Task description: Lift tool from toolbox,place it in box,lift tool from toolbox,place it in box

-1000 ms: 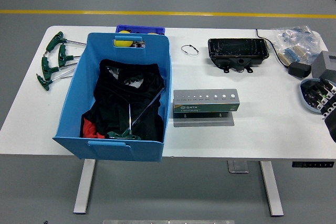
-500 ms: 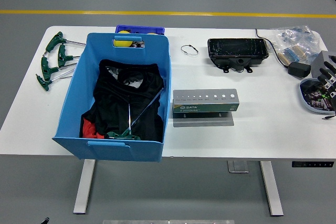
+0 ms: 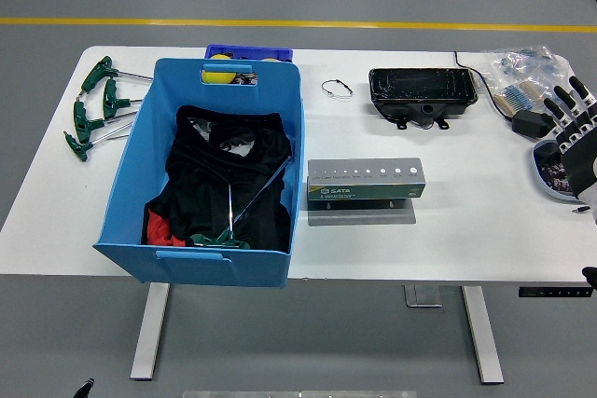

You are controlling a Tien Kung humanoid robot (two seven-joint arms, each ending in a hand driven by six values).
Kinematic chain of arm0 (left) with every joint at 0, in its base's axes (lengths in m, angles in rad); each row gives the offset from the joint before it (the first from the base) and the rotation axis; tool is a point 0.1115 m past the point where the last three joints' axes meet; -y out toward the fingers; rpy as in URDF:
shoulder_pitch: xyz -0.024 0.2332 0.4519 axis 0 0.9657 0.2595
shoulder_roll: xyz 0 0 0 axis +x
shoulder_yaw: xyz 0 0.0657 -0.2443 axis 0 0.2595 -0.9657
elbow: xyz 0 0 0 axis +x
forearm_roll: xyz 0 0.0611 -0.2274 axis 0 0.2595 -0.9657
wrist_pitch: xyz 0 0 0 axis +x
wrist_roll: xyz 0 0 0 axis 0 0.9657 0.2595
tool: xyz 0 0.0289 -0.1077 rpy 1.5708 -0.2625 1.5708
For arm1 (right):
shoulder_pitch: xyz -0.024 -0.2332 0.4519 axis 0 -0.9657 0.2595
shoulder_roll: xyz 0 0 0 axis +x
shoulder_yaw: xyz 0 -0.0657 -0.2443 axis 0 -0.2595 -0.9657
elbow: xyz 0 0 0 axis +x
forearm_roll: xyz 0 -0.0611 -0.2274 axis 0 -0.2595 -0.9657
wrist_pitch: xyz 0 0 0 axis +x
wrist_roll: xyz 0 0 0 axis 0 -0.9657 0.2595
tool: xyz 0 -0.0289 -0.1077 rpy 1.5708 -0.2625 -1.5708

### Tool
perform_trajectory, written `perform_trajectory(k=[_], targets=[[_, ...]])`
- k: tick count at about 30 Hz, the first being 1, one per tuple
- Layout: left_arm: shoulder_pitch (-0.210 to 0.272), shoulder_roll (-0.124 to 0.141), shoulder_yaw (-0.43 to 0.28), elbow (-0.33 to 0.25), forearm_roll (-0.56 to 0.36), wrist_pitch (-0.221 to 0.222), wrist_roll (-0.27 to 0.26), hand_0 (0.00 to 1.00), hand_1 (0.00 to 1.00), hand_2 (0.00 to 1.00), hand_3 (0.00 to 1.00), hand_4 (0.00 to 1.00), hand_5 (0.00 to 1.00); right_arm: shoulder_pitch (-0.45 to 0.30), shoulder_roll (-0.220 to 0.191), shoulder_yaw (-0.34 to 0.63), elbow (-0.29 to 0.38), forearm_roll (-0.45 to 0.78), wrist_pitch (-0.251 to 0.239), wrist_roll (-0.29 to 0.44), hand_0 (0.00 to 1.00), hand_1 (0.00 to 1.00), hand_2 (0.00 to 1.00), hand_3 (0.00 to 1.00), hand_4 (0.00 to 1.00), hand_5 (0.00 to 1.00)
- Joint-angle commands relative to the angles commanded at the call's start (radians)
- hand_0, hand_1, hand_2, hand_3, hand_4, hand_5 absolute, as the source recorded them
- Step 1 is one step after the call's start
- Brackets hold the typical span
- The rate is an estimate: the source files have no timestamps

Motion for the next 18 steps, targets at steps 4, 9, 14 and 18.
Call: perform_trajectory(k=[4,9,14,18], targets=[[-0.005,0.002,0.004,0.000,0.001,-0.003,0.001,0.794,0.815,0.848,0.726,0.715,0.596,0.006,-0.005,-0.007,-0.002,-0.007,-0.001,0.000,0.998,0.926,0.943,0.970,0.998,0.989],[-0.004,0.003,0.007,0.000,-0.002,0.000,0.001,0.794,0.816,0.849,0.726,0.712,0.590,0.008,-0.007,-0.017,-0.003,-0.008,-0.002,-0.001,0.998,0.922,0.940,0.968,0.998,0.989],[0.001,0.001,0.037,0.000,-0.035,0.004,0.000,0.792,0.815,0.849,0.728,0.714,0.592,0.009,-0.005,-0.020,0.003,0.006,0.000,0.000,0.998,0.920,0.934,0.965,0.998,0.989],[0.003,0.002,0.050,0.000,-0.044,0.004,0.000,0.792,0.816,0.849,0.727,0.713,0.591,0.000,-0.003,-0.011,-0.001,0.005,-0.001,-0.003,0.928,0.875,0.903,0.956,0.998,0.998]])
